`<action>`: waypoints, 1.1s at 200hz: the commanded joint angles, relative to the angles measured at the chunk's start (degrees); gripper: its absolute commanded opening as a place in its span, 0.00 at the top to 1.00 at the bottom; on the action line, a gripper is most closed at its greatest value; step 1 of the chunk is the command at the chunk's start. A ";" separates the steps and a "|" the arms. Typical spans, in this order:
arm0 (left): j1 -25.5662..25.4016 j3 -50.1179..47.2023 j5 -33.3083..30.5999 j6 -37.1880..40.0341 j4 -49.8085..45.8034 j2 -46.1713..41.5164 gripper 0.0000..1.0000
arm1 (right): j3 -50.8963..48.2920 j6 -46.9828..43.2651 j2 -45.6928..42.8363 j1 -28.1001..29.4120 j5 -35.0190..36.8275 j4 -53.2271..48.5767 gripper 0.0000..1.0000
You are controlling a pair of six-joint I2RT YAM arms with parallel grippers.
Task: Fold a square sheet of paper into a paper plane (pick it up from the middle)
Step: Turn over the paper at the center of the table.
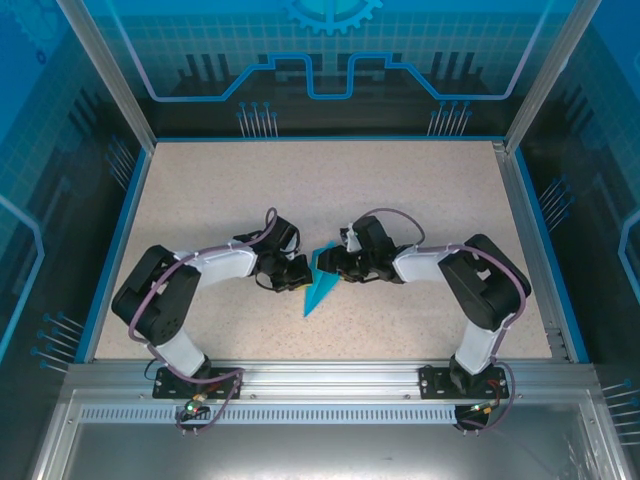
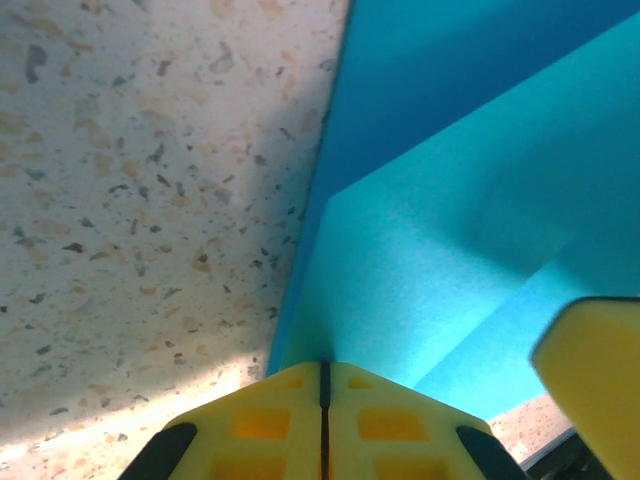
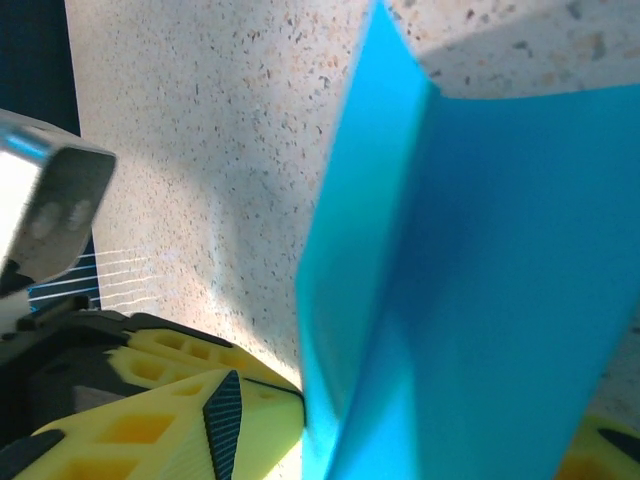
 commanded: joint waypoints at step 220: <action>-0.16 -1.69 -6.95 0.50 -1.98 -9.74 0.88 | 6.85 -10.76 -5.39 2.13 7.45 -18.38 0.90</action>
